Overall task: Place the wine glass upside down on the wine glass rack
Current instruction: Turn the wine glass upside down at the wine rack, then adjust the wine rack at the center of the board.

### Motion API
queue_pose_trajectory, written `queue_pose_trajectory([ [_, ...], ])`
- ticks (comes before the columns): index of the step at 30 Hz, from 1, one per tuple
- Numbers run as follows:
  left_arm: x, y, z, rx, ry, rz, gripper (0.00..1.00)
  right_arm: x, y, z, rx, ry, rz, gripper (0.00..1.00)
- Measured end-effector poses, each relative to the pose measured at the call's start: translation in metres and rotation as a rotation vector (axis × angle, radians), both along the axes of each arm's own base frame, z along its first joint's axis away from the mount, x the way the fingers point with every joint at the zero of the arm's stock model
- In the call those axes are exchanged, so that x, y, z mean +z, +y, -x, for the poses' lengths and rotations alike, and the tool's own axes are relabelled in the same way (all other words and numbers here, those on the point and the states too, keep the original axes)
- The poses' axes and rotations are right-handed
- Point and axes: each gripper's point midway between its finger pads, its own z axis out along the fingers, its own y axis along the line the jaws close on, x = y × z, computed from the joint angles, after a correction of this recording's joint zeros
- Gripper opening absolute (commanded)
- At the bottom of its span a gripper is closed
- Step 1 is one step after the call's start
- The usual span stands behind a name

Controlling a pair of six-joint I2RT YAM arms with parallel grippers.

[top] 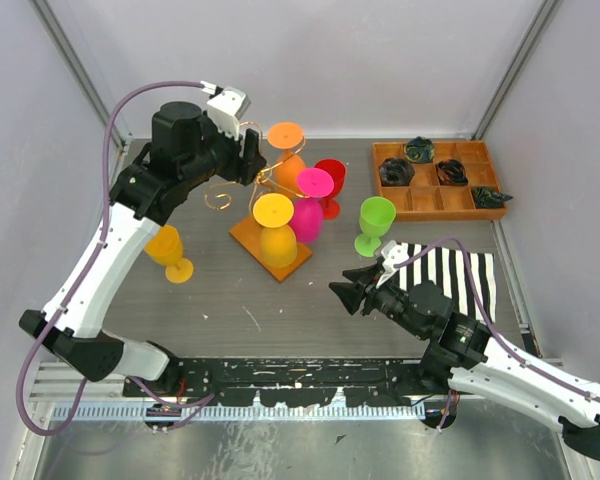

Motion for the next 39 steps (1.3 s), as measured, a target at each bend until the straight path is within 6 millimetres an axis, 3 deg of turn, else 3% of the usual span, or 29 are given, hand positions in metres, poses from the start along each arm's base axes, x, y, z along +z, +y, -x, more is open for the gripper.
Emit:
queue_pose_trajectory([
  [9,-0.023,-0.002,-0.002,-0.019,0.035,-0.044,0.66,-0.003,-0.001,0.001,-0.001,0.010,0.009,0.51],
  [19,-0.050,-0.011,-0.013,-0.045,0.083,-0.089,0.32,-0.006,-0.001,0.002,-0.001,0.027,0.002,0.51],
  [29,-0.052,-0.011,-0.014,-0.050,0.073,-0.108,0.02,-0.017,0.003,0.003,0.011,0.048,0.014,0.51],
  [39,-0.051,-0.008,-0.016,0.048,0.068,-0.121,0.00,-0.023,0.006,0.004,0.021,0.069,0.004,0.52],
])
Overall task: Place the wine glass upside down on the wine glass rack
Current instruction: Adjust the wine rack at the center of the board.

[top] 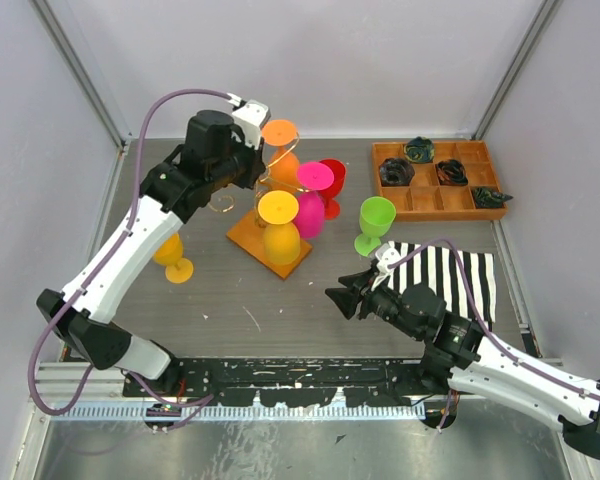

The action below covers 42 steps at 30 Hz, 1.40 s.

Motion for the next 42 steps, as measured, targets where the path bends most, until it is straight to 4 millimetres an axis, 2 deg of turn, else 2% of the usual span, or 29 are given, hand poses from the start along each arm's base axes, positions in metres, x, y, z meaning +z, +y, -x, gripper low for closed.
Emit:
queue_pose_trajectory([
  [10,0.002,0.005,0.004,0.233,-0.021,-0.007,0.00,0.003,0.003,0.000,0.005,0.008,-0.026,0.52],
  [15,0.003,0.022,-0.007,0.399,-0.030,0.009,0.00,0.003,0.004,0.000,0.004,0.009,-0.031,0.52],
  [23,0.003,0.037,-0.021,0.575,-0.052,0.021,0.00,-0.001,0.004,0.001,0.003,0.018,-0.032,0.53],
  [33,0.003,0.042,-0.035,0.703,-0.071,0.056,0.00,-0.003,0.004,0.001,0.001,0.028,-0.035,0.53],
  [36,0.004,0.041,-0.037,0.714,-0.071,0.066,0.16,-0.003,0.004,0.001,0.001,0.028,-0.035,0.53],
  [42,0.004,0.041,-0.037,0.719,-0.073,0.071,0.27,-0.003,0.002,0.002,0.000,0.025,-0.042,0.53],
])
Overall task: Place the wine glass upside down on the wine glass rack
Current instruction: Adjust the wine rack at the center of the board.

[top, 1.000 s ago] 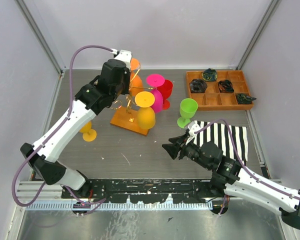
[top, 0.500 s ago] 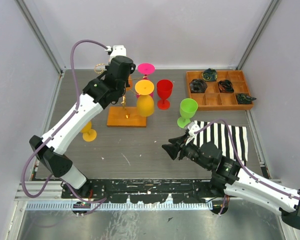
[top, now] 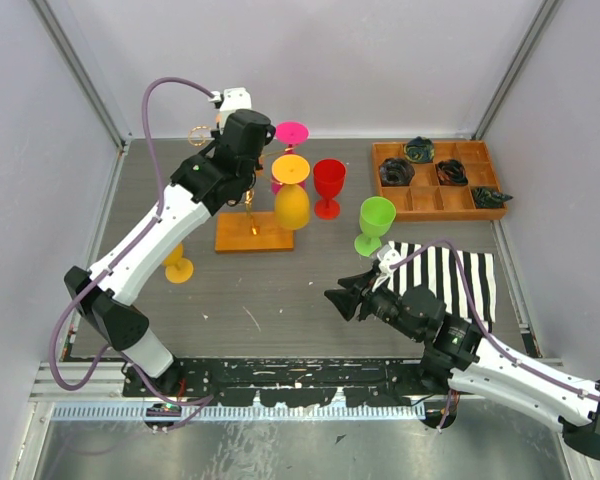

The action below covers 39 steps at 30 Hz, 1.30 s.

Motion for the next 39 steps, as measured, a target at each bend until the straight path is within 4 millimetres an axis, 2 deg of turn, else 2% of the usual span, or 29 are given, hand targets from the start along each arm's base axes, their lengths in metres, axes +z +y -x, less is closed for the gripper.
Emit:
queue_pose_trajectory([
  [5,0.006,-0.001,-0.002,0.005,-0.024,0.020,0.37,0.000,0.000,0.000,0.000,0.002,-0.001,0.53],
  [15,0.048,0.007,0.007,-0.003,-0.129,0.092,0.56,-0.005,0.002,0.000,-0.001,0.018,0.010,0.56],
  [21,0.076,0.002,0.026,-0.151,-0.190,0.115,0.69,-0.008,-0.003,-0.004,-0.050,0.054,0.002,0.69],
  [24,0.093,0.001,0.048,-0.270,-0.223,0.125,0.71,-0.015,-0.010,-0.006,-0.096,0.099,0.020,0.77],
  [26,0.105,0.008,0.069,-0.332,-0.254,0.133,0.72,-0.017,-0.015,-0.007,-0.125,0.133,0.026,0.96],
  [27,0.110,0.013,0.080,-0.354,-0.269,0.139,0.72,-0.017,-0.017,-0.007,-0.141,0.154,0.025,0.99],
  [32,0.119,0.052,0.136,-0.393,-0.329,0.174,0.74,-0.013,-0.027,-0.009,-0.219,0.238,0.046,1.00],
  [36,0.107,0.084,0.175,-0.380,-0.328,0.204,0.77,-0.010,-0.031,-0.007,-0.242,0.274,0.057,1.00],
  [39,0.087,0.102,0.196,-0.357,-0.292,0.219,0.83,-0.012,-0.034,-0.005,-0.255,0.296,0.057,1.00],
])
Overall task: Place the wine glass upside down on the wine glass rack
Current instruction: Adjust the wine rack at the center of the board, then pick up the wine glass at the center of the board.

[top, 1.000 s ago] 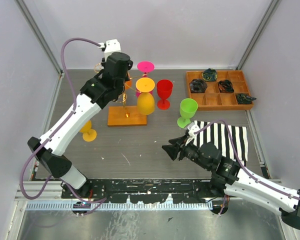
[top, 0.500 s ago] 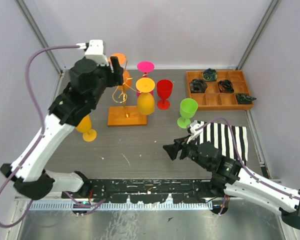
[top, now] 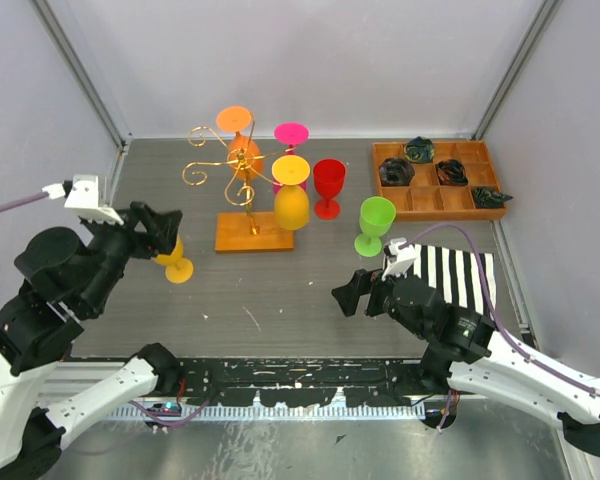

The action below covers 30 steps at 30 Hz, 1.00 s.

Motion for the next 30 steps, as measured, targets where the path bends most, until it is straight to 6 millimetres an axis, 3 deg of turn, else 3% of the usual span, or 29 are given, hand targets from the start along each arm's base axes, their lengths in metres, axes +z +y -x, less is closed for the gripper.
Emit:
queue_pose_trajectory([
  [7,-0.059,0.014,0.020,0.019,0.156,-0.034,1.00,-0.013,-0.009,0.002,-0.028,0.047,0.050,1.00],
  [11,-0.082,0.020,0.027,0.024,0.200,-0.060,0.98,-0.022,-0.015,0.000,-0.058,0.066,0.112,1.00],
  [17,-0.095,0.030,0.037,0.033,0.193,-0.062,0.98,-0.013,-0.005,-0.010,-0.048,0.051,0.151,1.00],
  [21,-0.102,0.036,0.041,0.039,0.184,-0.062,0.98,-0.019,0.020,-0.019,-0.018,0.051,0.184,1.00],
  [24,-0.111,0.039,0.042,0.052,0.187,-0.077,0.98,-0.038,0.046,-0.017,0.040,0.055,0.242,1.00],
  [30,-0.129,0.050,0.043,0.093,0.187,-0.101,0.98,-0.057,0.115,-0.007,0.178,-0.010,0.233,1.00],
])
